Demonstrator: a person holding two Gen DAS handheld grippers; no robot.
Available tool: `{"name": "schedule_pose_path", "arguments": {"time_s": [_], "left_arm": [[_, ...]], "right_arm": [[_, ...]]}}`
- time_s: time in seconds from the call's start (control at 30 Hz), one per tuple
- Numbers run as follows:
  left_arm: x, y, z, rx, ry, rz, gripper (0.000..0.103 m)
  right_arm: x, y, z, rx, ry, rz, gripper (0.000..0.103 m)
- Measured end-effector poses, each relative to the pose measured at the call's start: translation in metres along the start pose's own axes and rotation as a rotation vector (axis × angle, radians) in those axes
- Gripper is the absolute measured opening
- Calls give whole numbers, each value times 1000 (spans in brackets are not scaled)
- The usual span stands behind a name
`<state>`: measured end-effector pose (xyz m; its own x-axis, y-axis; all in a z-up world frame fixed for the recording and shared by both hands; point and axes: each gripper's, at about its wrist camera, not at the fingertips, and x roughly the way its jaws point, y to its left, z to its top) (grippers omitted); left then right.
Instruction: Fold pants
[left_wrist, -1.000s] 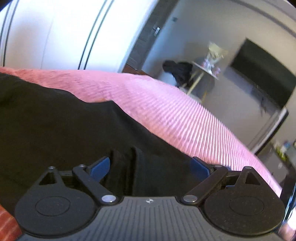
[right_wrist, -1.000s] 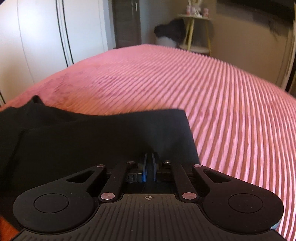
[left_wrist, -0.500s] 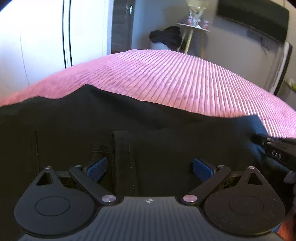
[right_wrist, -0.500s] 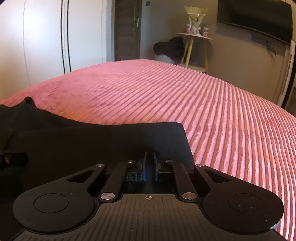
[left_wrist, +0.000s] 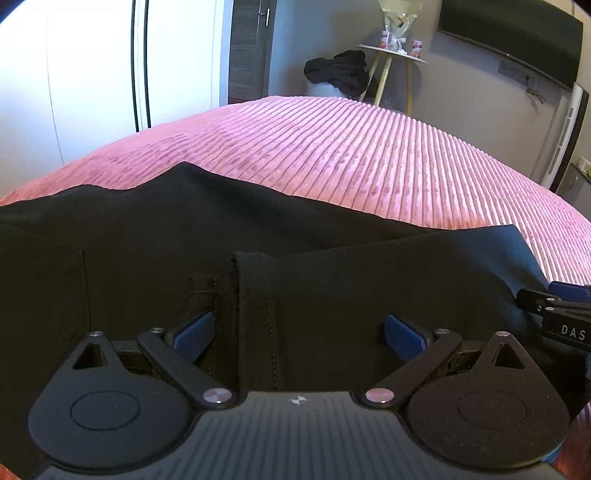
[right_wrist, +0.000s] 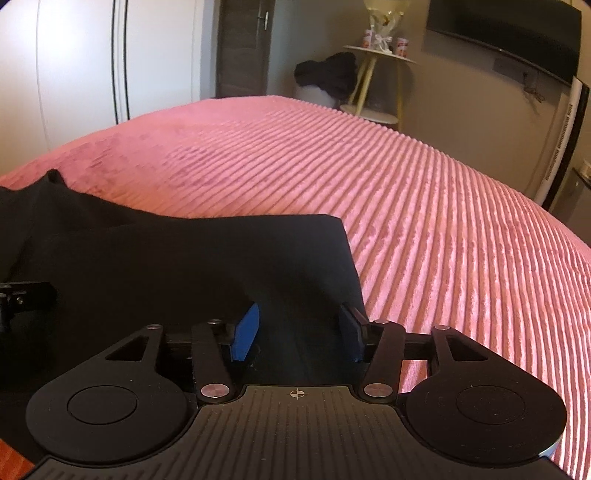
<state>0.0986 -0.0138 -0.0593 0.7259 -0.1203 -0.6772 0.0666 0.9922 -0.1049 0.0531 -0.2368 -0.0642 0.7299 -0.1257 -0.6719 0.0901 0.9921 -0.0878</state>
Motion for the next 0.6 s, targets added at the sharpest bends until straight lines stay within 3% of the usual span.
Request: {"name": "schedule_pose_path", "arguments": {"time_s": [0.07, 0.13, 0.3, 0.43, 0.53, 0.6], "left_arm": [[-3, 3, 1, -19, -8, 6, 99], [-11, 16, 4, -98, -40, 12, 99], [-50, 90, 8, -490, -105, -25, 99], [-105, 166, -11, -688, -243, -79, 99], [-140, 223, -46, -816, -320, -58, 99], [-155, 251, -73, -881, -348, 7, 99]], "right_arm": [[-2, -1, 1, 3, 0, -1, 60], [-5, -3, 2, 23, -4, 10, 66], [-4, -12, 3, 107, 10, 30, 74], [-4, -15, 5, 142, 10, 61, 76], [-13, -19, 8, 242, 21, 228, 75], [-19, -19, 7, 290, 26, 344, 74]]}}
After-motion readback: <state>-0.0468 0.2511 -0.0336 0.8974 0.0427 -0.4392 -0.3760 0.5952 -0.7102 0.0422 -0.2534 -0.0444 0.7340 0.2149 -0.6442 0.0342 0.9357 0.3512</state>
